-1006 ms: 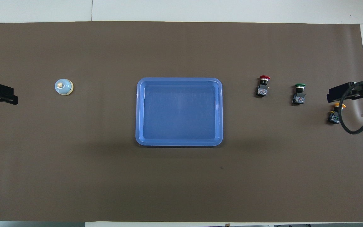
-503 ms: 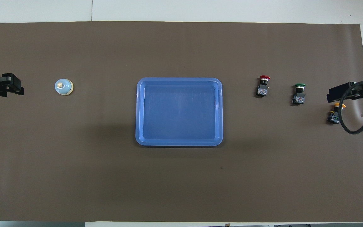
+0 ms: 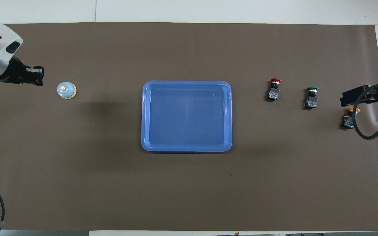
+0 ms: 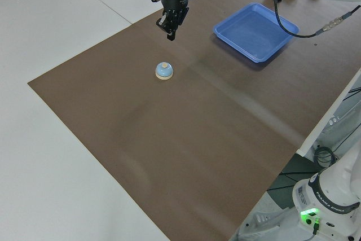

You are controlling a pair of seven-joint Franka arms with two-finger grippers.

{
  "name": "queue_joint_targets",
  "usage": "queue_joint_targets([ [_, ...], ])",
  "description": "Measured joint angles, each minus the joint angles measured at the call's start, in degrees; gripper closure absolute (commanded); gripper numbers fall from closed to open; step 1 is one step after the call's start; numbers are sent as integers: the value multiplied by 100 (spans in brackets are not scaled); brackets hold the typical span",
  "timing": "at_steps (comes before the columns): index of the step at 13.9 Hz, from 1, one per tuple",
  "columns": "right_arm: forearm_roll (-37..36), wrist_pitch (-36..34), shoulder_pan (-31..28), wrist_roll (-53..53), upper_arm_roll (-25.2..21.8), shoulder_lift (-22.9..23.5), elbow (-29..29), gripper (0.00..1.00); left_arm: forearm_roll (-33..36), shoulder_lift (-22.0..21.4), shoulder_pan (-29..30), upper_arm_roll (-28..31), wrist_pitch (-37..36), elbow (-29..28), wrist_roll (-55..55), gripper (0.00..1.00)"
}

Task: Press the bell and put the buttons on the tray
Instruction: 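Move the left gripper onto the bell and press it down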

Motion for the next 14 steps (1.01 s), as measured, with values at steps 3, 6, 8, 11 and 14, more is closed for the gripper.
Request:
queue_joint_targets([
  [3, 0, 0, 0, 0, 0, 0, 0, 0, 0, 312, 17, 1, 304, -8, 0, 100],
  [6, 0, 0, 0, 0, 0, 0, 0, 0, 0, 505, 19, 1, 522, -134, 0, 100],
  [8, 0, 0, 0, 0, 0, 0, 0, 0, 0, 527, 21, 1, 755, -321, 0, 100],
  [11, 0, 0, 0, 0, 0, 0, 0, 0, 0, 533, 25, 0, 1124, -649, -6, 100],
  [14, 0, 0, 0, 0, 0, 0, 0, 0, 0, 422, 23, -9, 1487, -951, -89, 100],
])
